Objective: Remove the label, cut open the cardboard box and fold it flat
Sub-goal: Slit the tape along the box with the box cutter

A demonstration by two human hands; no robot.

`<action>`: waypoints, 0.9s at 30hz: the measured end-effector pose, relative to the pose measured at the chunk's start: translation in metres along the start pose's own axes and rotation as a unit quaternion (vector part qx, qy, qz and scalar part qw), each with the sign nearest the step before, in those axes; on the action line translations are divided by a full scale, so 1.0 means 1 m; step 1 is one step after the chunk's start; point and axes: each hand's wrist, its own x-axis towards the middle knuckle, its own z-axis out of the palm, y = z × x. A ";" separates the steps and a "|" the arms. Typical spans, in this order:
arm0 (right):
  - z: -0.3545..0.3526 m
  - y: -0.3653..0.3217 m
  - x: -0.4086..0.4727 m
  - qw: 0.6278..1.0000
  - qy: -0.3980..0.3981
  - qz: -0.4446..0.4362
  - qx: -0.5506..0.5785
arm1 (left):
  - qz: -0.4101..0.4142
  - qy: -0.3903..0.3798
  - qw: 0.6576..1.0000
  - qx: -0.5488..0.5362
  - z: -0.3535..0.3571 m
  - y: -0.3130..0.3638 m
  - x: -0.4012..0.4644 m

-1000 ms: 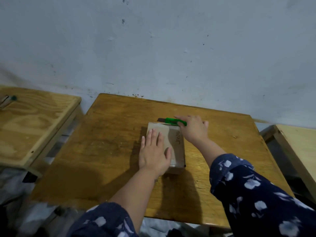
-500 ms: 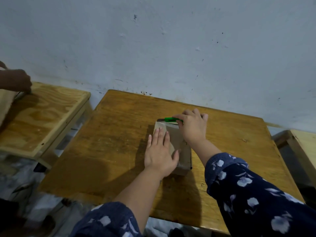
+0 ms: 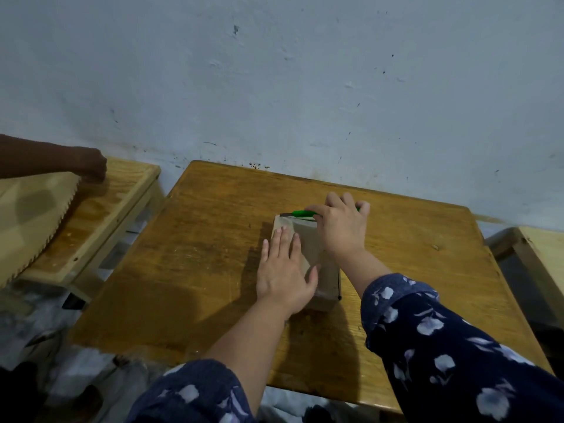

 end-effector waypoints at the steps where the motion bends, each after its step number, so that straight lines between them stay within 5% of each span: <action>1: 0.000 -0.002 0.001 1.000 0.000 -0.003 -0.007 | 0.000 -0.001 1.000 0.003 0.000 0.000 0.000; 27: -0.018 0.047 -0.018 0.997 -0.034 0.036 -0.059 | -0.002 -0.012 1.000 -0.012 -0.005 0.000 -0.002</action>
